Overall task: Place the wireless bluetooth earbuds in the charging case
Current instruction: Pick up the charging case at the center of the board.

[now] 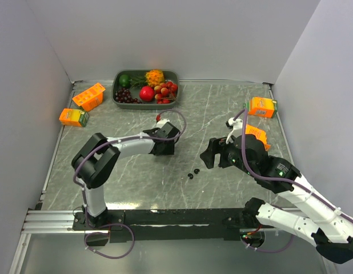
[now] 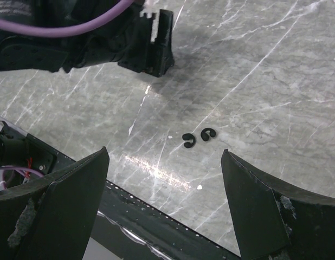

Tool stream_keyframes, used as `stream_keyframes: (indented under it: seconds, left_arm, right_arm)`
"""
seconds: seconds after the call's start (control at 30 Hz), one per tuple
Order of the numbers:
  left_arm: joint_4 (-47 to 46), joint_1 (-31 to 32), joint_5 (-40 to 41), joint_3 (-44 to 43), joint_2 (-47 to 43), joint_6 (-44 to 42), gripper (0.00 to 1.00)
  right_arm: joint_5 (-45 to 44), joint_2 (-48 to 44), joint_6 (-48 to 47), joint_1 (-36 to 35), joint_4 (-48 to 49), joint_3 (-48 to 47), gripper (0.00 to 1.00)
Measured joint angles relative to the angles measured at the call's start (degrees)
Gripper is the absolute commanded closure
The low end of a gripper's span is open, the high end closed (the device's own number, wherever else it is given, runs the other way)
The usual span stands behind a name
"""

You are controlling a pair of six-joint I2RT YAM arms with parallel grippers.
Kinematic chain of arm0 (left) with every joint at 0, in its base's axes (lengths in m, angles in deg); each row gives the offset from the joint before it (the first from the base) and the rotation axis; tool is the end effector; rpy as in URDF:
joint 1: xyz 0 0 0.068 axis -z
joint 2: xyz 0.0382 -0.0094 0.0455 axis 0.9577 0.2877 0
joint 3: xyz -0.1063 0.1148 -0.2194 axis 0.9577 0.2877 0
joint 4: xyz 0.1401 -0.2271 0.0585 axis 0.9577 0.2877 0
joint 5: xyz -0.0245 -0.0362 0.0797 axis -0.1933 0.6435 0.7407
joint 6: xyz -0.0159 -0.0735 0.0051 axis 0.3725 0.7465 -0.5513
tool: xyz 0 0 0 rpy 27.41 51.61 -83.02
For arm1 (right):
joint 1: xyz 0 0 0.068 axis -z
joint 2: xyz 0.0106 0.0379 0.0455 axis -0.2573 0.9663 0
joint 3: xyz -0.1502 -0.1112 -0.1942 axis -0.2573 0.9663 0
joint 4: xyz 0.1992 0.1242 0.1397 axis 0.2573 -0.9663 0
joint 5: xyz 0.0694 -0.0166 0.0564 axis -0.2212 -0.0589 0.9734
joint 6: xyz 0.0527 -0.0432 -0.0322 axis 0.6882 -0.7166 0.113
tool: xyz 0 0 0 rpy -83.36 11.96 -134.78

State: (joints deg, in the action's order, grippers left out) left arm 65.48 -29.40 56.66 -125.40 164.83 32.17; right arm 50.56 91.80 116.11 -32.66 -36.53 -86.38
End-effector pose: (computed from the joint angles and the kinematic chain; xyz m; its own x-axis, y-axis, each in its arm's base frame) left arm 0.3015 -0.2571 0.1252 -0.8255 -0.0261 -0.5638 -0.0061 0.9993 -0.0373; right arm 0.1349 0.1313 0.3455 -0.5701 0.0300 -0.8210 -0.4146 0.8523 0.3190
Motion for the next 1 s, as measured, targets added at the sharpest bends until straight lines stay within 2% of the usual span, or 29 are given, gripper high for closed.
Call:
stream_keyframes:
  seconds: [0.17,0.27,0.37,0.43,0.47,0.6,0.8,1.0]
  left_arm:
    - [-3.82,0.02,-1.27,9.88,-8.24,-2.40,0.99]
    - [-9.55,0.09,-5.07,18.29,-18.36,-5.64,0.99]
    - [-20.96,0.68,-11.04,28.57,-32.15,-10.38,0.99]
    - [-32.98,2.08,-15.41,37.09,-41.46,-14.08,0.99]
    - [-41.86,3.61,-18.56,44.15,-47.56,-17.18,0.99]
    - [-55.56,7.82,-25.35,58.36,-60.08,-25.03,0.99]
    - [-61.57,12.66,-26.08,60.22,-66.62,-33.20,0.99]
    - [-60.98,19.19,-22.82,59.17,-68.65,-40.48,0.99]
  right_arm:
    - [-0.83,0.31,0.83,0.00,-0.76,-0.70,0.07]
    - [-1.07,0.70,1.09,0.00,-0.79,-1.66,0.06]
    - [0.57,0.33,1.03,0.00,0.55,-1.66,0.02]
    - [2.91,0.00,0.81,0.17,1.81,-1.64,0.01]
    - [4.33,0.07,0.59,0.22,2.36,-1.66,0.01]
    - [9.64,2.27,-0.76,0.26,2.64,-2.51,0.01]
    - [18.14,9.81,-2.64,0.26,2.97,-4.68,0.01]
    - [22.49,16.15,-3.58,-0.31,3.50,-4.96,0.01]
